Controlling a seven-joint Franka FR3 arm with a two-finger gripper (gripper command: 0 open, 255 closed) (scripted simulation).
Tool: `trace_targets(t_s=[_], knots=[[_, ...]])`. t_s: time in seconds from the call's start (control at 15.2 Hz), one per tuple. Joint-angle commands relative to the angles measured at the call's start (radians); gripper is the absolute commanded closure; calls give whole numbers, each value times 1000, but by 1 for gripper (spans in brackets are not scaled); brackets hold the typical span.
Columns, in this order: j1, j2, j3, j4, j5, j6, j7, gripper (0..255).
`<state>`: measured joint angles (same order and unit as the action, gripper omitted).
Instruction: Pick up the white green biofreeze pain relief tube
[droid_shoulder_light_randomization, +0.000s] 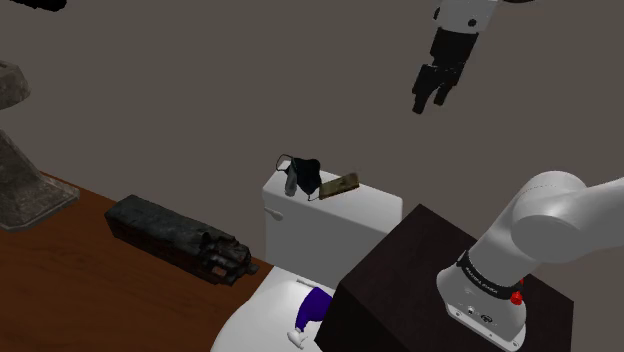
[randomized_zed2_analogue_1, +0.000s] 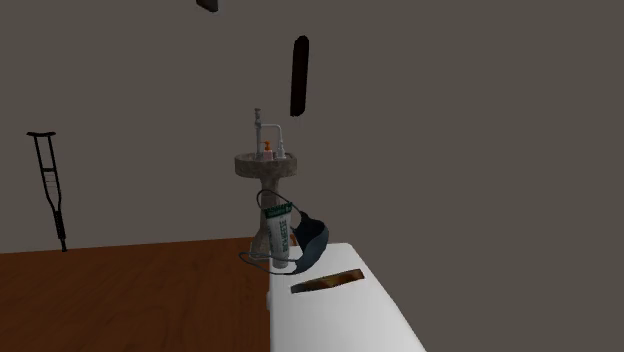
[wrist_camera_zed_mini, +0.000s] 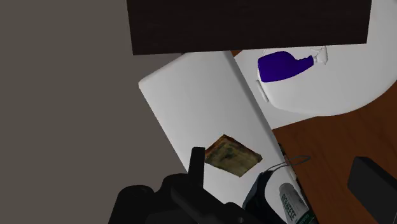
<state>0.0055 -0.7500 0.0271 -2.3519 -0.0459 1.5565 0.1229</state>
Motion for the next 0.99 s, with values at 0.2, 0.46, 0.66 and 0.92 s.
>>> trace_targets(t_s=[0.2, 0.46, 0.66, 0.92], knots=[[-7, 67, 41, -23, 26, 92, 88, 0], [-18, 177, 94, -30, 49, 214, 203, 0], [-28, 273, 130, -19, 57, 301, 289, 0], [-44, 414, 173, 19, 51, 408, 405, 0]])
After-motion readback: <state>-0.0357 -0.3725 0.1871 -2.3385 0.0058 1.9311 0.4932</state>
